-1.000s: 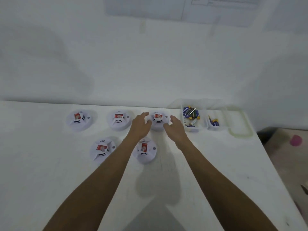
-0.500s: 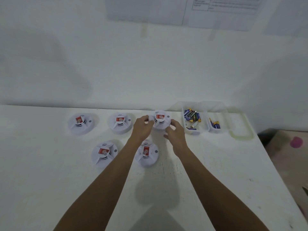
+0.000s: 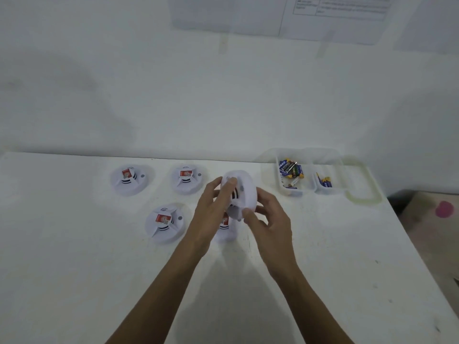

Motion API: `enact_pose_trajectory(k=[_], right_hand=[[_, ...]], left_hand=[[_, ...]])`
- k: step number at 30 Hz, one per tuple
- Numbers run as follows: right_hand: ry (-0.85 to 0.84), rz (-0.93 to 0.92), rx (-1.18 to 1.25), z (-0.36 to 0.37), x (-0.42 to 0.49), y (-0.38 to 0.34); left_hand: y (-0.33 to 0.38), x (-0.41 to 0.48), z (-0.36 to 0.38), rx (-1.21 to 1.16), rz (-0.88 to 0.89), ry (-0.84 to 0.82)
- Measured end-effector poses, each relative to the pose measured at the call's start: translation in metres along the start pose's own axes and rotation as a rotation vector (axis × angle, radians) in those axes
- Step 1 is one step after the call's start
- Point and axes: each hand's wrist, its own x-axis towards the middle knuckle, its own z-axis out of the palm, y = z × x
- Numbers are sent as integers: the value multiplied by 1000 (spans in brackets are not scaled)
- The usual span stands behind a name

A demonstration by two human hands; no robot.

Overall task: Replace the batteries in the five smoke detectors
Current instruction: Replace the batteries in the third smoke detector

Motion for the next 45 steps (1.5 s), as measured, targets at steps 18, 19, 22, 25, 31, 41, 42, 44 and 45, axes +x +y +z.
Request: enact_pose_trajectory(k=[18, 19, 22, 25, 31, 41, 42, 44, 45], right_hand=[[162, -215, -536, 2, -76, -43], [135, -182, -541, 1, -78, -47], [91, -113, -578, 3, -82, -54], [74, -87, -639, 3, -81, -61], [-59, 78, -624, 4, -74, -79], [-59, 22, -584, 14, -76, -77], [-64, 13, -593, 14, -77, -77], [-67, 4, -606, 14, -77, -76], [-65, 5, -609, 13, -78, -76]], left_hand=[[-28, -69, -8, -628, -155, -258], [-29, -71, -7, -636, -162, -255], [-31, -74, -7, -618, -136, -249], [-30, -75, -6, -590, -105, -235], [-31, -74, -6, -610, -31, -235], [-34, -75, -14, -607, -11, -202], [-35, -75, -15, -596, 0, -208], [-36, -76, -15, -582, 21, -209], [-36, -76, -16, -566, 29, -198]])
